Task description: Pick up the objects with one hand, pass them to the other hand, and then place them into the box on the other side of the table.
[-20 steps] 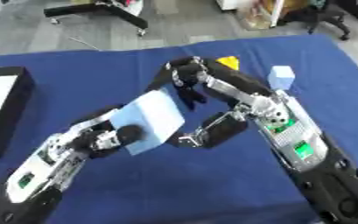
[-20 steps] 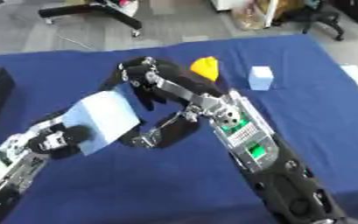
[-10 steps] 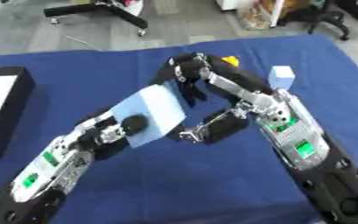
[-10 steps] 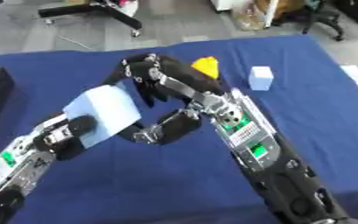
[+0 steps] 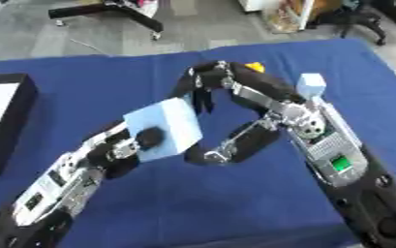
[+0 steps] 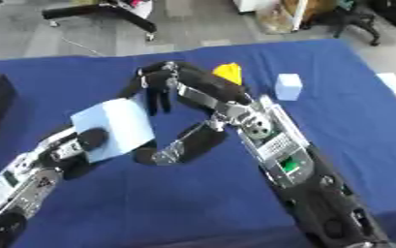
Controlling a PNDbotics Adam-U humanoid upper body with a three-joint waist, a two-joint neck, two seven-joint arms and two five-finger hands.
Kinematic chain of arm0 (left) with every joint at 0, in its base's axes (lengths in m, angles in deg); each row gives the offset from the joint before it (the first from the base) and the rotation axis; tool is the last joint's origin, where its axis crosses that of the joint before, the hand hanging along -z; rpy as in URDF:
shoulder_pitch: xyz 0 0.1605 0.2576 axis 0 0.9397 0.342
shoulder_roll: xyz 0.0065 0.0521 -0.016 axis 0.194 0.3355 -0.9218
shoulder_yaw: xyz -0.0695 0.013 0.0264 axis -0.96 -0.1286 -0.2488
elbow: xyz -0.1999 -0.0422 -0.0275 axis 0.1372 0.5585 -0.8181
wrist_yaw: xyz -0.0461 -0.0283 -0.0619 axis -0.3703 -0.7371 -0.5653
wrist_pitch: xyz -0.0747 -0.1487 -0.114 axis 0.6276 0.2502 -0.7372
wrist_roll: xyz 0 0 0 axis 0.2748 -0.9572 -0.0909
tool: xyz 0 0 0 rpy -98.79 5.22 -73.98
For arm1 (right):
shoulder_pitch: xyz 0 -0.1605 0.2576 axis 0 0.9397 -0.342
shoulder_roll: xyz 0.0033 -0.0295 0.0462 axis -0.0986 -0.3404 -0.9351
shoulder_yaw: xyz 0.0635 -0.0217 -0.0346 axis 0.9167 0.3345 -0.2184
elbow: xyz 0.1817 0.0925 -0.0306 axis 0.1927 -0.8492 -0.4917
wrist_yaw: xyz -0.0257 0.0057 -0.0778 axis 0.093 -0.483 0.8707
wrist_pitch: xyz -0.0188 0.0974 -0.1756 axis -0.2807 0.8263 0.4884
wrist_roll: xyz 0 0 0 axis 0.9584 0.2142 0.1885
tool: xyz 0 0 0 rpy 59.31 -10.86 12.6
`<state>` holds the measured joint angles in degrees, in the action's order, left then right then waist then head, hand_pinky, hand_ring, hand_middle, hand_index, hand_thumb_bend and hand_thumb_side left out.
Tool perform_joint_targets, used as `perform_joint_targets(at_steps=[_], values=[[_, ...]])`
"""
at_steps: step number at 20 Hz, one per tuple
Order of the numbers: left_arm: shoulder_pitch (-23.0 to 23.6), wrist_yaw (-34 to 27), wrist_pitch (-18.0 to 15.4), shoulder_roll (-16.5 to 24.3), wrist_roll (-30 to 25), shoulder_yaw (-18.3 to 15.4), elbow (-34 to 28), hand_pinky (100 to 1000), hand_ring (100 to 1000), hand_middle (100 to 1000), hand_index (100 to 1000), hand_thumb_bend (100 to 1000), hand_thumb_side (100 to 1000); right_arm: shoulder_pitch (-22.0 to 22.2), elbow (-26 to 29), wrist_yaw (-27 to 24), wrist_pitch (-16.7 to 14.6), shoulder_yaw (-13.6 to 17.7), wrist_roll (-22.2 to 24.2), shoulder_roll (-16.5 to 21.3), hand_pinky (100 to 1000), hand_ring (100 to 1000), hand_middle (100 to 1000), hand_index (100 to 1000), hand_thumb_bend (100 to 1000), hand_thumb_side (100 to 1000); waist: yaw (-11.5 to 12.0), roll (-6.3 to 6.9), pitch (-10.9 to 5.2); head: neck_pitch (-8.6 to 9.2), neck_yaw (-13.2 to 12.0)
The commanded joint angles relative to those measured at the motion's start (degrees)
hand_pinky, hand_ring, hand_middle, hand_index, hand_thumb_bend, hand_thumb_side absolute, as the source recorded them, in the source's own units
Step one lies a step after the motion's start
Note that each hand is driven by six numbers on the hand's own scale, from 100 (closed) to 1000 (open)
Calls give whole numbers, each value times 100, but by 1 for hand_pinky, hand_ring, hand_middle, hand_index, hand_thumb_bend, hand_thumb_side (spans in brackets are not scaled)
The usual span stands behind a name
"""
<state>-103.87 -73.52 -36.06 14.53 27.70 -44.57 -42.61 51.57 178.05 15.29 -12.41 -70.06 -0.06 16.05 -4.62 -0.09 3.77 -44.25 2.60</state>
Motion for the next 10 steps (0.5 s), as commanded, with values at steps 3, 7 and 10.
perform_joint_targets(at_steps=[3, 7, 10], values=[[-45, 130, -88, 141, -31, -344, 114, 817, 712, 445, 514, 234, 455, -22, 328, -61, -120, -2, 294, 66, 513, 592, 685, 893, 762, 467, 1, 2, -98, 13, 7], [12, 317, -150, 153, -91, -442, 299, 813, 711, 443, 512, 226, 459, -12, 466, -87, -132, 104, 190, 92, 525, 599, 691, 900, 778, 492, 3, -9, -102, 13, 10], [53, 439, -182, 145, -65, -514, 419, 811, 707, 440, 509, 223, 458, -3, 536, -71, -107, 185, 11, 104, 525, 597, 688, 899, 779, 503, 5, -17, -103, 13, 13]])
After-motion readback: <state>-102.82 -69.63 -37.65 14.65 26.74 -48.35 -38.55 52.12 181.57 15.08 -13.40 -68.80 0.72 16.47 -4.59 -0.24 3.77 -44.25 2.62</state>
